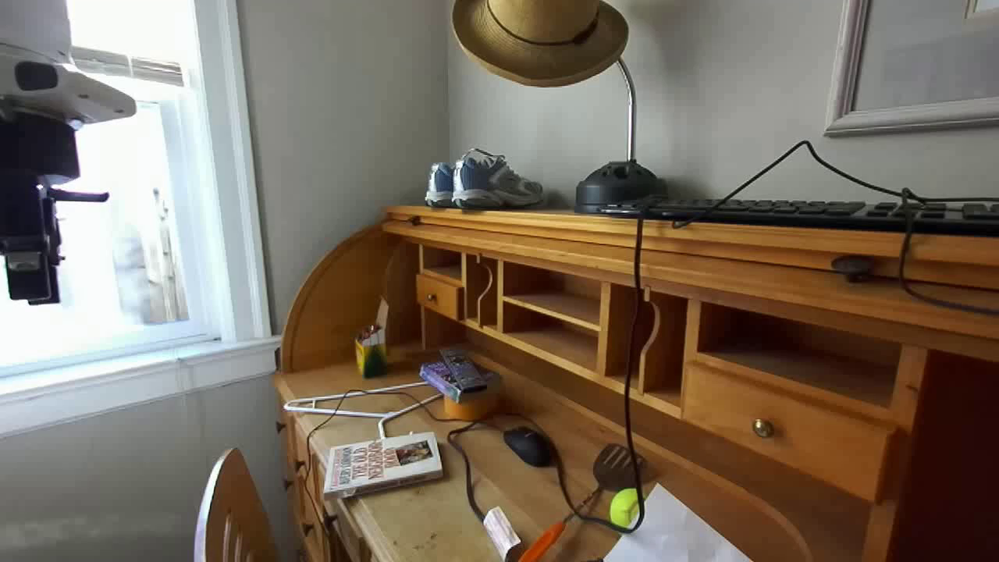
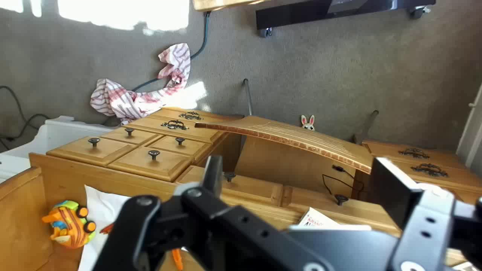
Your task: Move the book slightly backward
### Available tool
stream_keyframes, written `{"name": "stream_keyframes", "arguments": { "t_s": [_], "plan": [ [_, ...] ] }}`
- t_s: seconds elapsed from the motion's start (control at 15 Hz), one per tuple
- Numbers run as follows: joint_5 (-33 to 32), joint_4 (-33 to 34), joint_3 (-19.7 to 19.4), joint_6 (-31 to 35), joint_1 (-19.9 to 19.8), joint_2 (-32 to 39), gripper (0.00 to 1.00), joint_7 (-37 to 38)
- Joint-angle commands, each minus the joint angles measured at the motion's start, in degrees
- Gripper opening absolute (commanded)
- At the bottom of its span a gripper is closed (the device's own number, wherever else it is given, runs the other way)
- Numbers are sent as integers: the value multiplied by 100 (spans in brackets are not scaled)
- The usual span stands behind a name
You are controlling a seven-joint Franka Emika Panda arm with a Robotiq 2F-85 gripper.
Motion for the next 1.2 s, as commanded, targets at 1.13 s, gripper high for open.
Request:
{"name": "stream_keyframes", "arguments": {
  "t_s": [1.13],
  "plan": [
    [619,675,-218,2153,34,2417,100,1383]
  ]
}}
